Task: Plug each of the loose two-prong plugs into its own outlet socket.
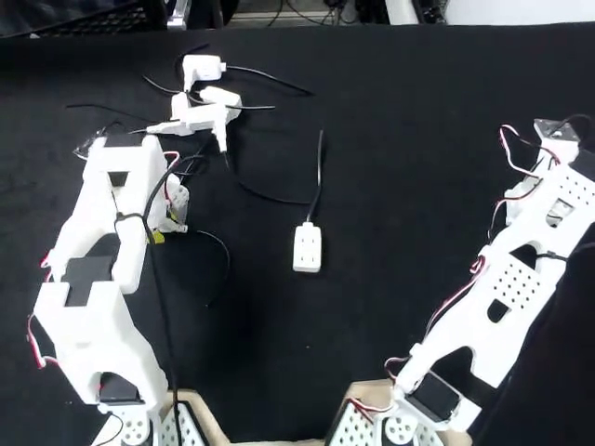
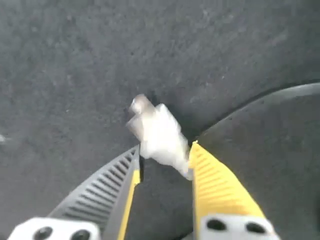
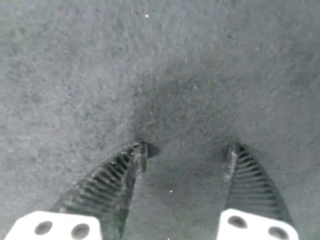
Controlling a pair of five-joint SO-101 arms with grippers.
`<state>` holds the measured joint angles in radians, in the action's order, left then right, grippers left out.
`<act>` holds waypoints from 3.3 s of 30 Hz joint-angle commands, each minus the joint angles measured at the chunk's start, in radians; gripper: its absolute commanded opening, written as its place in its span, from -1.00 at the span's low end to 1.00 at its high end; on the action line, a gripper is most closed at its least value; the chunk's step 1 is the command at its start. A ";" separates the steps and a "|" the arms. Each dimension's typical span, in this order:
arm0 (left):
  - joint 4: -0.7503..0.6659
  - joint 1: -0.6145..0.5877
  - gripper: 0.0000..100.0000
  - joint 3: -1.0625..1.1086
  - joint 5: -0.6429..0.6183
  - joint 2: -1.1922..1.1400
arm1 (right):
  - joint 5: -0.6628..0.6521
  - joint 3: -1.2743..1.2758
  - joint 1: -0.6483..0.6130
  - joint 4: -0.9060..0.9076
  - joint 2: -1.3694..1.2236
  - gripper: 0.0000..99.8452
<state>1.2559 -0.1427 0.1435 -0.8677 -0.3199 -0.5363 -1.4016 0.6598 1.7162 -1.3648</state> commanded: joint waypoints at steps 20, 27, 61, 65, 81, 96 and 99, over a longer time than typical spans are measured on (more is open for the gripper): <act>0.011 -0.108 -0.70 -0.050 0.157 0.029 | -0.006 -0.035 -0.081 0.000 -0.107 -0.49; 0.014 -0.015 -0.93 -0.108 0.338 0.026 | -0.006 -0.035 -0.081 0.002 -0.107 -0.49; 0.011 -0.031 -0.82 0.010 0.615 0.023 | -0.005 -0.035 -0.083 0.040 -0.108 -0.49; 0.011 -0.007 -0.83 -0.001 0.615 0.023 | -0.005 -0.035 -0.083 0.040 -0.108 -0.49; 0.074 0.148 -0.94 -0.104 0.799 0.034 | -0.006 -0.044 -0.083 0.043 -0.097 -0.49; 0.368 0.174 -0.94 -0.585 1.137 0.037 | 0.178 -0.097 -0.285 0.046 -0.007 -0.49; 0.442 0.229 -0.94 -0.685 1.201 0.078 | 0.229 -0.102 -0.365 0.046 0.018 -0.49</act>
<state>1.6410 0.0292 -0.4166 0.2785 -0.3199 -0.3598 -1.5014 0.4450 1.7331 -1.3709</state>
